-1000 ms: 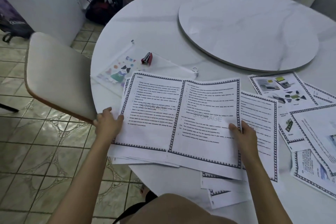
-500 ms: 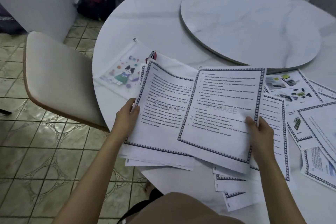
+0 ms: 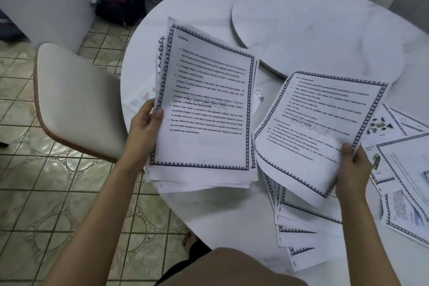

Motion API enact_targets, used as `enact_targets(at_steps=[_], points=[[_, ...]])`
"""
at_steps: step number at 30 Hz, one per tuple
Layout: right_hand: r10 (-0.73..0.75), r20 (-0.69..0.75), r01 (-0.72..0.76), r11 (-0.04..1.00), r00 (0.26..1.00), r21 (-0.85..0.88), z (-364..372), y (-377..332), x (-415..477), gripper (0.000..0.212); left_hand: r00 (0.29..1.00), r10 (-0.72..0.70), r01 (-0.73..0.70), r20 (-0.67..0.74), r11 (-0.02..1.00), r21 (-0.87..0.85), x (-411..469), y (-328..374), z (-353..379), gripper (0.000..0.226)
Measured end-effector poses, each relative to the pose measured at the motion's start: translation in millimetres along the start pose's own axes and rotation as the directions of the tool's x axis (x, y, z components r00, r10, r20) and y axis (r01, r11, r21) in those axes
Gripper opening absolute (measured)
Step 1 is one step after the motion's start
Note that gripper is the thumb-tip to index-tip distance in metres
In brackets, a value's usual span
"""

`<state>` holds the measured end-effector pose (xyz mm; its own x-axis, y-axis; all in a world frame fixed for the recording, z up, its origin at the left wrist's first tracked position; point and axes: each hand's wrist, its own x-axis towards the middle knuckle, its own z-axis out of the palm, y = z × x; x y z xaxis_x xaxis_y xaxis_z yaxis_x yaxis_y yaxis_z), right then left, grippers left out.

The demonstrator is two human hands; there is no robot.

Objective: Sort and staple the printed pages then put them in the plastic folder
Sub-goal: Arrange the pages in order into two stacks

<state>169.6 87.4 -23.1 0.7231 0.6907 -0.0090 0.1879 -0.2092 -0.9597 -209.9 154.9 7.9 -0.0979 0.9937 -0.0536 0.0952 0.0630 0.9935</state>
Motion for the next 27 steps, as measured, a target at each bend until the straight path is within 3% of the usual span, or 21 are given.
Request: enact_targets(at_steps=[6, 8, 12, 14, 17, 22, 27], points=[[0.093, 0.226, -0.121, 0.986, 0.970, 0.114, 29, -2, -9, 0.015, 0.996, -0.081, 0.086, 0.045, 0.989, -0.119, 2, 9, 3, 0.021], [0.121, 0.347, -0.187, 0.969, 0.930, 0.161, 39, -9, -15, 0.016, 0.992, -0.107, 0.115, 0.059, 0.984, -0.139, 0, 9, 8, 0.022], [0.139, 0.540, -0.283, 0.939, 0.830, 0.194, 55, -18, -28, 0.048, 0.982, -0.158, 0.174, 0.106, 0.970, -0.167, -9, -1, 21, 0.022], [0.134, 0.601, -0.314, 0.927, 0.788, 0.204, 61, -17, -33, 0.036, 0.975, -0.182, 0.201, 0.130, 0.967, -0.155, -15, -10, 27, 0.020], [0.207, 0.626, -0.353, 0.928, 0.752, 0.117, 67, -8, -38, 0.025, 0.953, -0.254, 0.277, 0.165, 0.952, -0.131, -25, -31, 33, 0.020], [0.402, 0.642, -0.406, 0.901, 0.653, -0.151, 72, 7, -46, 0.068, 0.905, -0.389, 0.399, 0.170, 0.916, -0.029, -42, -63, 41, 0.030], [0.335, 0.674, -0.215, 0.942, 0.658, -0.258, 78, 7, -52, 0.071, 0.918, -0.372, 0.365, 0.136, 0.928, 0.073, -45, -64, 52, 0.033]])
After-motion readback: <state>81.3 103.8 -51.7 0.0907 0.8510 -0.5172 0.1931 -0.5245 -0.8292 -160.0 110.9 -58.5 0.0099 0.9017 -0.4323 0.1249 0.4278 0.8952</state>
